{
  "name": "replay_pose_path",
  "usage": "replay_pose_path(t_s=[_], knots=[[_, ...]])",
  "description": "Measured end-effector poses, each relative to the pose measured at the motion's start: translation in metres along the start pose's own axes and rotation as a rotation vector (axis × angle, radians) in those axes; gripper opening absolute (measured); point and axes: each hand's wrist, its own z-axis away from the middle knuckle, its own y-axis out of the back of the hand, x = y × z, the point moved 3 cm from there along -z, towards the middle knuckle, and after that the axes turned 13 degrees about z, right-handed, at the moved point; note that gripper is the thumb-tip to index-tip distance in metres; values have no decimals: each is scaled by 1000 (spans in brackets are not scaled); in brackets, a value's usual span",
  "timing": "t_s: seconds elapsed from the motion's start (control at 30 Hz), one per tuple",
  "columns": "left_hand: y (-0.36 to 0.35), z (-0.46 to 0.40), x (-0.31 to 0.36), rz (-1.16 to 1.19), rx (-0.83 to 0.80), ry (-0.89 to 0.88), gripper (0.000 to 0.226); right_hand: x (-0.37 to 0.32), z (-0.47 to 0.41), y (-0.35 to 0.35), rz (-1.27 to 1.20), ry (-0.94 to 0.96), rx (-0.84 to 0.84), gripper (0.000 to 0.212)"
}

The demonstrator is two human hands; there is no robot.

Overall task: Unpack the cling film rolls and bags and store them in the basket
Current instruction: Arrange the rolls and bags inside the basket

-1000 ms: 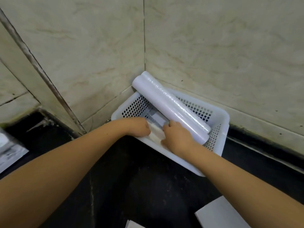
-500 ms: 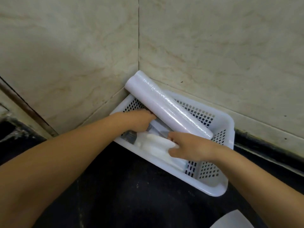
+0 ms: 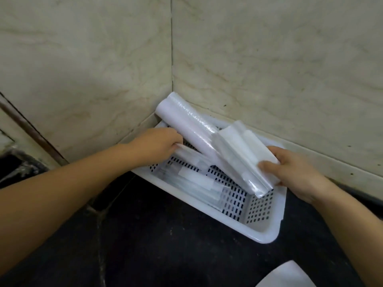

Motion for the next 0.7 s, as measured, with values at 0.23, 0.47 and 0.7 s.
replay_pose_path(t_s=[0.23,0.47,0.7], knots=[[-34,-9,24,31,-488,94,22,-1,8,-5,-24,27,38,25],[-59,-14,41,74,-725,172,70,-22,5,-18,284,117,78,17],[-50,-5,45,-127,-826,185,12,-55,-19,-59,538,343,190,31]])
